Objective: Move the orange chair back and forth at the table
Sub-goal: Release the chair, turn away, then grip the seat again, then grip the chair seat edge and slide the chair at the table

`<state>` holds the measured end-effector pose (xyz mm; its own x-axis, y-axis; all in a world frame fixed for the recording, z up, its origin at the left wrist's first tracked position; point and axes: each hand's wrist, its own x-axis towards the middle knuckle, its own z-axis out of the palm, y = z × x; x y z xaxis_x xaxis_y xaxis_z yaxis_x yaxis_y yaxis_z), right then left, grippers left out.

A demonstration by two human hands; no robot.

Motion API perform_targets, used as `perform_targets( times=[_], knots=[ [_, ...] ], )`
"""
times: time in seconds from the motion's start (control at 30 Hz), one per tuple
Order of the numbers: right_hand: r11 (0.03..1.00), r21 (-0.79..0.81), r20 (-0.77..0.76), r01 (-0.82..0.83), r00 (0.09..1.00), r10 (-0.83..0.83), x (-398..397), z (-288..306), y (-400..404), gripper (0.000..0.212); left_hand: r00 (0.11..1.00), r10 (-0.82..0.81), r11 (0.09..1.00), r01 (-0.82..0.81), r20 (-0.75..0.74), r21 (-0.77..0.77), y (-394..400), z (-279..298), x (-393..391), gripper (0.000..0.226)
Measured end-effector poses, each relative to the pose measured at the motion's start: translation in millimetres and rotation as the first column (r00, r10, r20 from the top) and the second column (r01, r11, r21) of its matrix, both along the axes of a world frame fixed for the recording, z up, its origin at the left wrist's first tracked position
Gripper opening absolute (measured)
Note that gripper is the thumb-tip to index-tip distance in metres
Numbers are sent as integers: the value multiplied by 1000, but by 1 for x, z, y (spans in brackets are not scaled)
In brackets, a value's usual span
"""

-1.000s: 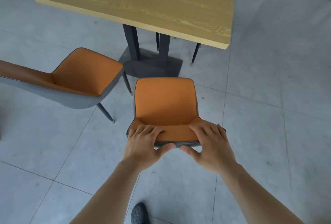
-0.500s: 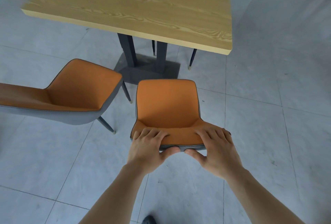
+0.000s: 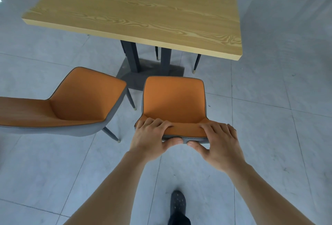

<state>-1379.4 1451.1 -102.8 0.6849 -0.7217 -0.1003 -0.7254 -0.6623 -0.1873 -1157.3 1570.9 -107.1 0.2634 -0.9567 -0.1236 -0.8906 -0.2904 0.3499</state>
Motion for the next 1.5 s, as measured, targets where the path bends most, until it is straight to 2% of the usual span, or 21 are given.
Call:
perform_targets(
  times=[0.4, 0.67, 0.8, 1.07, 1.3, 1.5],
  knots=[
    [999, 22, -12, 46, 999, -46, 58, -2, -75, 88, 1000, -17, 1000, 17, -1, -10, -82, 0, 61, 84],
    [999, 41, -12, -2, 1000, 3, 41, 6, -96, 77, 1000, 20, 995, -21, -20, -97, -94, -9, 40, 74],
    [1000, 29, -28, -2, 1000, 3, 41, 11, -93, 76, 1000, 22, 997, -23, -15, -72, -93, -4, 40, 77],
    [995, 96, -146, 38, 989, -23, 62, 37, -81, 107, 1000, 16, 1000, -17, -23, -6, -81, 26, 47, 85],
    [992, 118, -100, 39, 995, -28, 129, 76, -50, 110, 998, 26, 1000, -26, 52, 5, -51, 68, 111, 87],
    [996, 86, -110, 28, 994, -18, 225, 91, 0, 105, 995, 35, 999, -34, 98, -19, -3, 90, 215, 89]
  ],
)
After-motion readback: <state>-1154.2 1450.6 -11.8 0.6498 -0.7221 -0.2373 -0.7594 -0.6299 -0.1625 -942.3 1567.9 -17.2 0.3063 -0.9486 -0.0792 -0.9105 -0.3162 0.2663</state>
